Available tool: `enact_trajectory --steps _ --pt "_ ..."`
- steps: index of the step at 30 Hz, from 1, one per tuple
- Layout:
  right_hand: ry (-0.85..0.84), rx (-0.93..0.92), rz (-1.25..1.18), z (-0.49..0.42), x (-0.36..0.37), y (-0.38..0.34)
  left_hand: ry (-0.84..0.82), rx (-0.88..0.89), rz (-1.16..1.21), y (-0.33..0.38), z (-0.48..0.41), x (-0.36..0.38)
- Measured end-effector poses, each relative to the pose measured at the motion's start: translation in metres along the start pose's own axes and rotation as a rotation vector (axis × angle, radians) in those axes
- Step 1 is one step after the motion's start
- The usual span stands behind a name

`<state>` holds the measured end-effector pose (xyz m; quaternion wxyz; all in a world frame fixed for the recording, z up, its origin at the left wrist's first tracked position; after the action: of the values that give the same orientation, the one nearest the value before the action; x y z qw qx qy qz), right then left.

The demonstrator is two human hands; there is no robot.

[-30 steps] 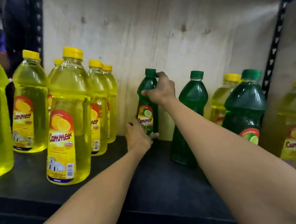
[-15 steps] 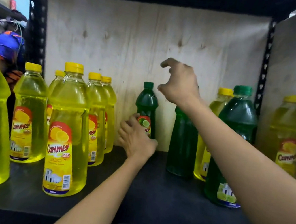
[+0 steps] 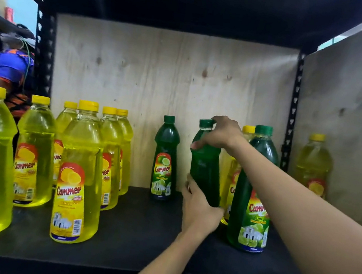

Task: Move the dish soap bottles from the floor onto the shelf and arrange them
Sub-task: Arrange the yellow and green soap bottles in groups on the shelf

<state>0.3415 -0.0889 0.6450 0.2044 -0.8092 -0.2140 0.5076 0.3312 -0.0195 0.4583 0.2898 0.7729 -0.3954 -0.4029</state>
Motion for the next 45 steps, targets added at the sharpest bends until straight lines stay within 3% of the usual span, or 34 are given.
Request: enact_trajectory --steps 7,12,14,19,22,27,30,36,45 --pt "-0.056 -0.051 0.047 0.012 0.028 -0.024 0.148 -0.118 0.043 0.004 0.004 -0.012" --pt "-0.612 -0.110 -0.290 0.024 0.031 -0.014 -0.182 0.040 0.140 -0.006 -0.010 -0.042" --pt "-0.673 -0.189 -0.327 0.026 0.026 -0.010 -0.326 0.028 0.192 -0.013 -0.013 -0.059" --pt "-0.403 -0.161 -0.507 0.020 0.038 -0.002 -0.346 -0.022 0.185 -0.029 -0.026 -0.100" --pt "-0.157 -0.118 -0.460 0.018 0.055 -0.011 -0.234 -0.033 0.176 -0.037 -0.026 -0.107" --pt "0.097 -0.017 -0.358 0.016 0.070 -0.024 0.004 -0.038 -0.097 -0.047 -0.010 -0.088" --pt "0.158 -0.033 -0.329 0.019 0.079 -0.031 0.068 -0.028 -0.151 -0.052 -0.009 -0.088" --pt "0.217 -0.093 -0.223 0.023 0.091 -0.053 0.013 0.031 -0.204 -0.067 -0.016 -0.109" --pt "0.180 -0.097 -0.175 0.025 0.091 -0.051 0.010 0.061 -0.212 -0.073 -0.014 -0.108"
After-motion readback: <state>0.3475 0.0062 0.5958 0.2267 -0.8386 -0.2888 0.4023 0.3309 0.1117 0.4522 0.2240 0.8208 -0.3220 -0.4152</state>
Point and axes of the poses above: each hand's wrist, its own z-axis away from the middle knuckle, its own x-axis out of the palm, y = z × x, the point moved 6 cm from there along -z, towards the middle knuckle, and after that the axes turned 7 degrees about x, right-handed, at the moved point
